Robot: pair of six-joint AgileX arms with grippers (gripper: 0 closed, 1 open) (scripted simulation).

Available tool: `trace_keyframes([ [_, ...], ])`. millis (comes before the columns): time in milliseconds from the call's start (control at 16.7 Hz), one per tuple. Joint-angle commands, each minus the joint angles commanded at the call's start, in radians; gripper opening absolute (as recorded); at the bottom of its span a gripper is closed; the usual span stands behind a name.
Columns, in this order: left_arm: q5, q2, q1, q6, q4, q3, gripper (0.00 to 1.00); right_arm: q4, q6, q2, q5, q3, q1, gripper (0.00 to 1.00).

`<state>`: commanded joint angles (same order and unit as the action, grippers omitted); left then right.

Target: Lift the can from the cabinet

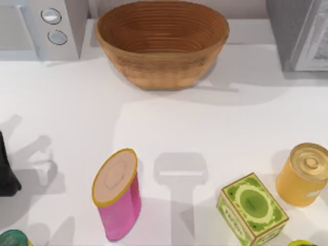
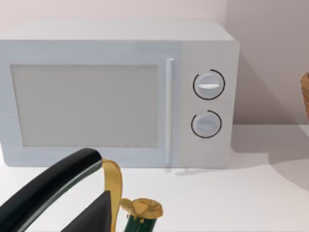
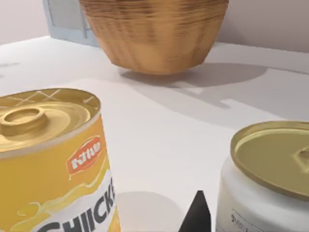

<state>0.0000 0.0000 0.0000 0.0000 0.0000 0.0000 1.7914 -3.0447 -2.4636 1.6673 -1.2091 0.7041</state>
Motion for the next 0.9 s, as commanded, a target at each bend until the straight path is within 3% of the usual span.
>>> trace_keyframes([
  [540,0.0,0.0,0.0,0.0,0.0,0.0,1.0,0.0,0.0,0.0,0.0,0.0,0.0,0.98],
  [900,0.0,0.0,0.0,0.0,0.0,0.0,1.0,0.0,0.0,0.0,0.0,0.0,0.0,1.0],
])
